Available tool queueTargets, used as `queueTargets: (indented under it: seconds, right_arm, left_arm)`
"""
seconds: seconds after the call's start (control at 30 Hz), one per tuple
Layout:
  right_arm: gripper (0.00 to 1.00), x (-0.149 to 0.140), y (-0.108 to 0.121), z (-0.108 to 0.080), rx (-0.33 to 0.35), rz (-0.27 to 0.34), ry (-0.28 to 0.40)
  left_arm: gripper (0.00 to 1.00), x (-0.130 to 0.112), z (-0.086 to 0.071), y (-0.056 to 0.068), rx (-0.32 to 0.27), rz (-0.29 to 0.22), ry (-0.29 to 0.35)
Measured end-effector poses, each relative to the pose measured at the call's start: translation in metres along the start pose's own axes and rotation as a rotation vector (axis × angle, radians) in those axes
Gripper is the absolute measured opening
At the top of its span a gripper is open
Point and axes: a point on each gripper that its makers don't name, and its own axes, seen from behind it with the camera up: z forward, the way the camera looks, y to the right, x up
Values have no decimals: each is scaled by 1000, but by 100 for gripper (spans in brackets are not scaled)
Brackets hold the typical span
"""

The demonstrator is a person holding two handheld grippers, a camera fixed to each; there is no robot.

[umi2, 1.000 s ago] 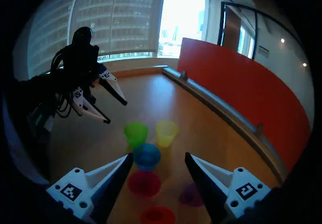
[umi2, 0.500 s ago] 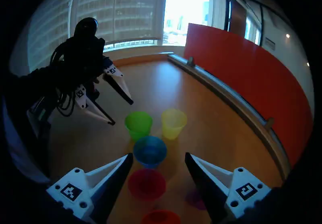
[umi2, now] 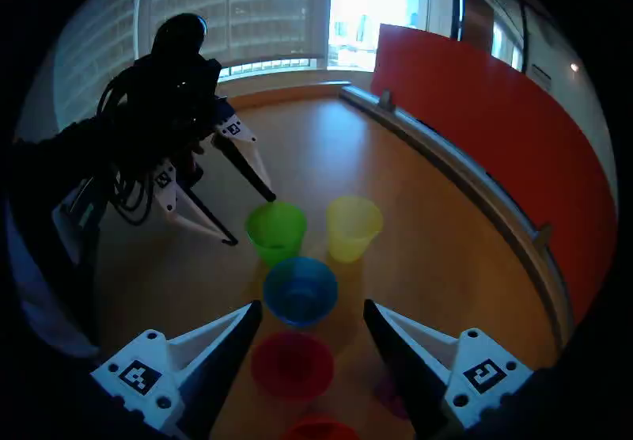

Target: Pour water

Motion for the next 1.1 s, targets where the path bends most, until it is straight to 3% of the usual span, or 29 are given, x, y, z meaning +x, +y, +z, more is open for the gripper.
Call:
queueTargets:
  seconds: [0.6,1.1]
  right_arm:
    - [100,-5,-3,20,18,-4,-68]
    - [100,-9,-4,34,19,-4,-111]
  left_arm:
    - [98,-1,24,1,-35,5,-24]
    - [98,-1,33,0,-44,26,-34]
